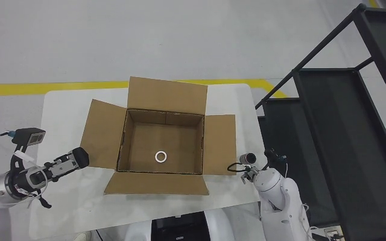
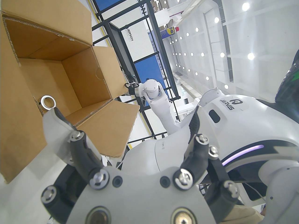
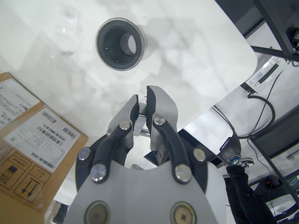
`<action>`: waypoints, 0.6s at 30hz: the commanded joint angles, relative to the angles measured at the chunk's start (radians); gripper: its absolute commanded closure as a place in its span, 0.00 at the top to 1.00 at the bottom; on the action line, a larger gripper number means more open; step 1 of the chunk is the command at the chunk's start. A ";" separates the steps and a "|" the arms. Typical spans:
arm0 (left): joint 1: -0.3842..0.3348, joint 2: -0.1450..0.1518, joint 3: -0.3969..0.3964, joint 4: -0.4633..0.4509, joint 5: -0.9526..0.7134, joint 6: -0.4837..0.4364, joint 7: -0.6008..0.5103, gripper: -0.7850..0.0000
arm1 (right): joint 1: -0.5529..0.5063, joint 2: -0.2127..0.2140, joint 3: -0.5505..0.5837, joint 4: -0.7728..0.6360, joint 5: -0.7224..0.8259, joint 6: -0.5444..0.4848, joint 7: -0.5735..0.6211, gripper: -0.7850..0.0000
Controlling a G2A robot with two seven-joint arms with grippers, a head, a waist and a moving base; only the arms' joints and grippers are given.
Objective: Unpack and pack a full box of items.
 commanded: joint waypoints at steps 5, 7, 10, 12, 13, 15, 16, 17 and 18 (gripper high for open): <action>0.000 0.000 0.000 0.000 0.000 0.000 0.000 1.00 | -0.005 -0.001 0.027 0.033 0.078 0.019 -0.068 0.00; 0.000 0.000 0.000 0.000 0.000 0.000 0.000 1.00 | 0.008 0.000 0.029 0.055 0.079 0.017 -0.086 0.00; 0.000 0.000 0.000 0.000 0.000 0.000 0.000 1.00 | 0.035 0.002 0.031 0.083 0.080 0.024 -0.100 0.00; 0.000 0.000 0.000 0.000 0.000 0.000 0.000 1.00 | 0.056 0.004 0.030 0.102 0.078 0.030 -0.106 0.00; 0.000 0.000 0.000 0.000 0.000 0.000 0.000 1.00 | 0.065 0.005 0.029 0.111 0.078 0.033 -0.109 0.00; 0.000 0.000 0.000 0.000 0.000 0.000 0.000 1.00 | 0.082 0.006 0.025 0.132 0.078 0.043 -0.116 0.00; 0.000 0.000 0.000 0.000 0.000 0.000 0.000 1.00 | 0.090 0.005 0.025 0.140 0.087 0.053 -0.118 0.00; 0.000 0.000 0.000 0.000 0.000 0.000 0.000 1.00 | 0.095 0.005 0.027 0.151 0.095 0.060 -0.123 0.00; 0.000 0.000 0.000 0.000 0.000 0.000 0.000 1.00 | 0.099 0.006 0.027 0.163 0.098 0.066 -0.127 0.00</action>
